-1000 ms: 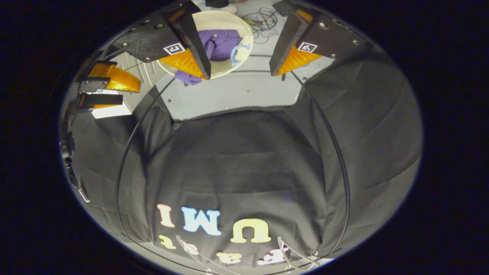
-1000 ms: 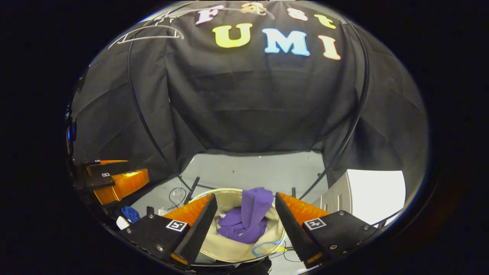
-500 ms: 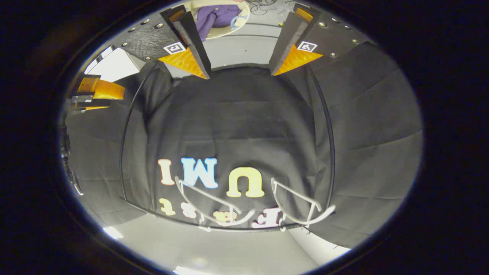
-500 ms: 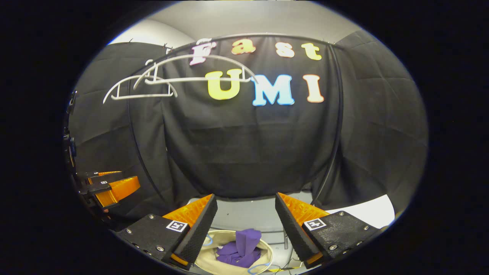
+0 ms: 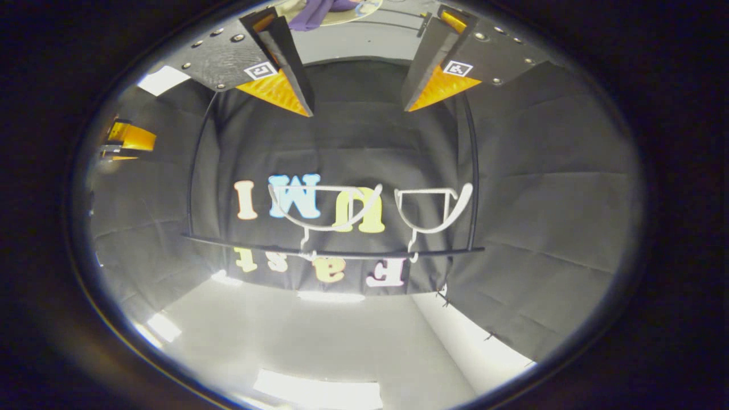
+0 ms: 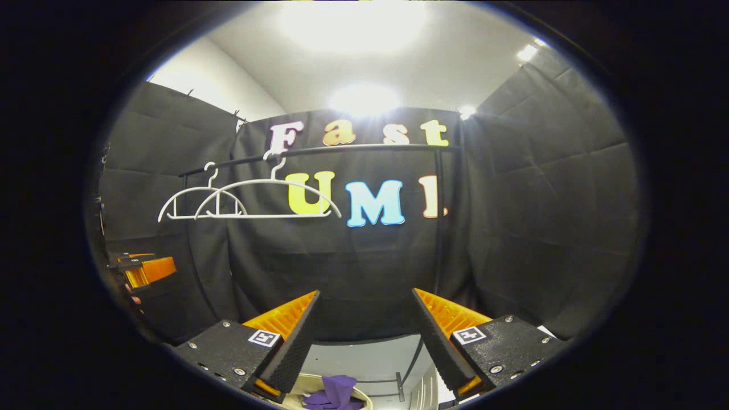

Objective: Grasp the clothes on the hanger with both hands and then place them into the laundry hamper below.

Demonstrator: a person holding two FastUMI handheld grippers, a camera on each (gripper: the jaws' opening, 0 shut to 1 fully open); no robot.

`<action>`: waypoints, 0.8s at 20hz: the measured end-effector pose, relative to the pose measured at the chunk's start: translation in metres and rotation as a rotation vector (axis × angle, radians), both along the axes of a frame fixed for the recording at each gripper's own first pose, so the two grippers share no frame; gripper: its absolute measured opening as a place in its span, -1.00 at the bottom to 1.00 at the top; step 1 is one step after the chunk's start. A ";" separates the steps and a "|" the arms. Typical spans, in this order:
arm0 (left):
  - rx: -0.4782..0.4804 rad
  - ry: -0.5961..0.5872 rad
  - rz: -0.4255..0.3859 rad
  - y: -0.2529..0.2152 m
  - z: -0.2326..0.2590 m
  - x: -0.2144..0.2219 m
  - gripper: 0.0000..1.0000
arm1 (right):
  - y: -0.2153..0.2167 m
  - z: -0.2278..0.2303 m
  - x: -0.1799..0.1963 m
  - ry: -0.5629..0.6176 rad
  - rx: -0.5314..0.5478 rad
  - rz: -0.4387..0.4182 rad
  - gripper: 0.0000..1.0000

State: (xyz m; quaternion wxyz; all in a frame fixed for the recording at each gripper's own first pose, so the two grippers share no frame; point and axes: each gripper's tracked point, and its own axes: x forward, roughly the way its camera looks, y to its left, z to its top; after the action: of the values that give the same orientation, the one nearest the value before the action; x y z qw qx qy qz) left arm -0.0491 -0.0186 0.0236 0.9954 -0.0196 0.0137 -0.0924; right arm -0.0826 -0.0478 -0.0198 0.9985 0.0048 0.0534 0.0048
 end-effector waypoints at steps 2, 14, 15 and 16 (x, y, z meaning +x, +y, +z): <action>0.021 -0.021 0.028 0.005 0.009 -0.007 0.89 | -0.012 0.006 -0.012 -0.007 0.001 -0.020 0.83; 0.059 -0.034 0.150 0.031 0.015 -0.063 0.89 | -0.034 0.039 -0.052 -0.123 0.031 -0.057 0.88; 0.050 -0.033 0.164 0.035 0.014 -0.064 0.89 | -0.036 0.041 -0.051 -0.128 0.027 -0.059 0.88; 0.044 -0.033 0.177 0.037 0.014 -0.066 0.89 | -0.037 0.042 -0.051 -0.132 0.024 -0.059 0.88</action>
State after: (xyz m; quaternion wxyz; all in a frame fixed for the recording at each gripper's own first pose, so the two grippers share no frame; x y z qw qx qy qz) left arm -0.1152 0.0184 0.0377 1.0000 0.0025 -0.0027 -0.0043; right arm -0.1331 -0.0849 0.0224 0.9995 0.0181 -0.0128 -0.0239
